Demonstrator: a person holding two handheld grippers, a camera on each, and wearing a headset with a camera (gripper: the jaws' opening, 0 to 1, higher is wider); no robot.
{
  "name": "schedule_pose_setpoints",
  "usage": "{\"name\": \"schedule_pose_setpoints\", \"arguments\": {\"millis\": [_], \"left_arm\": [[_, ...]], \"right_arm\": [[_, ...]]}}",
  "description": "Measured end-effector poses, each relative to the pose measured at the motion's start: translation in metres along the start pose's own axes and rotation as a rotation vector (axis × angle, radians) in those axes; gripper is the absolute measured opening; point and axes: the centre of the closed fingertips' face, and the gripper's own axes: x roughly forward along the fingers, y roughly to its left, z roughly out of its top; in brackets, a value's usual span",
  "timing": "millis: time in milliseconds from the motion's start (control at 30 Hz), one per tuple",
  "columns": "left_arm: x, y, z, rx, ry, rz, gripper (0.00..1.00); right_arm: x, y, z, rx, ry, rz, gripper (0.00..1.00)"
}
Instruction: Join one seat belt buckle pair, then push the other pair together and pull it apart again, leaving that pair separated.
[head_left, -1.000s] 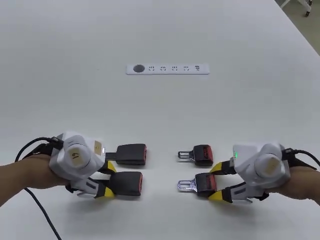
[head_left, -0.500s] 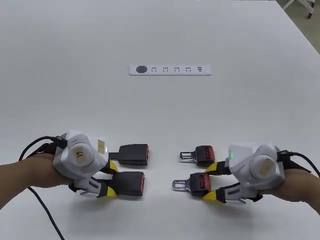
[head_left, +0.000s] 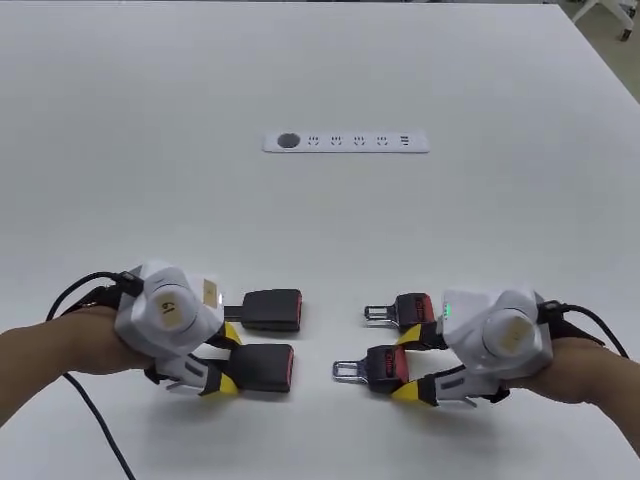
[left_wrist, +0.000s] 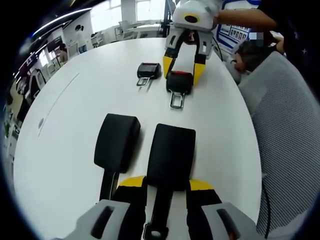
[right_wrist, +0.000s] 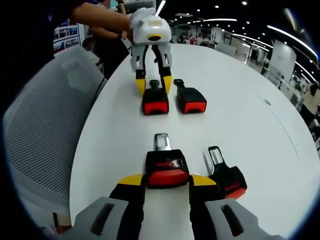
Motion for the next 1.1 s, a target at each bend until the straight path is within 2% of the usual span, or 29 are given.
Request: {"name": "schedule_pose_setpoints", "arguments": {"millis": [233,1100], "left_arm": [[0.000,0.000,0.001,-0.008,0.002,0.004,0.31],[-0.001,0.000,0.002,-0.013,0.001,0.003,0.31]], "right_arm": [[0.007,0.005,0.005,-0.010,-0.004,0.010,0.31],[0.025,0.006,0.027,-0.012,-0.017,0.025,0.31]]}}
